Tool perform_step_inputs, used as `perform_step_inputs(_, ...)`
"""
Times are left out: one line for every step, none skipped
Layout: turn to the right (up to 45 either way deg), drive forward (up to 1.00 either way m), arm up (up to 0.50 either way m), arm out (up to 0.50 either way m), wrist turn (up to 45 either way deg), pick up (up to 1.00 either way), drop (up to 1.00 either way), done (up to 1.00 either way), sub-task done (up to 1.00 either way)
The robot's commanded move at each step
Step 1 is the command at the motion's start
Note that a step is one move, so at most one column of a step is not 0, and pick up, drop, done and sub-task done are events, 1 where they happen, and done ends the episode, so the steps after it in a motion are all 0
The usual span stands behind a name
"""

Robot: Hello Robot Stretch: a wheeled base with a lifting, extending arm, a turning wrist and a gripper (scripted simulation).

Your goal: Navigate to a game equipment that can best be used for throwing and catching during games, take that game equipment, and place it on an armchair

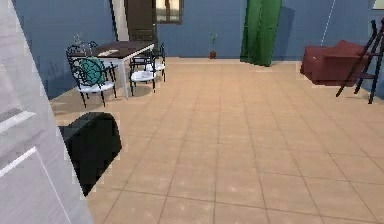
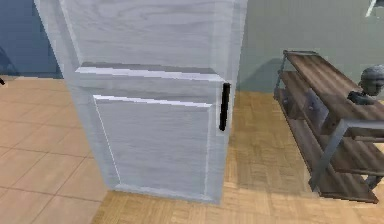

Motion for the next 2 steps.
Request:
perform_step_inputs(0.0, 1.00, 0.00, 0.00, 0.0, 0.00, 0.00, 0.00, 0.00)
perform_step_inputs(0.0, 1.00, 0.00, 0.00, 0.0, 0.00, 0.00, 0.00, 0.00)
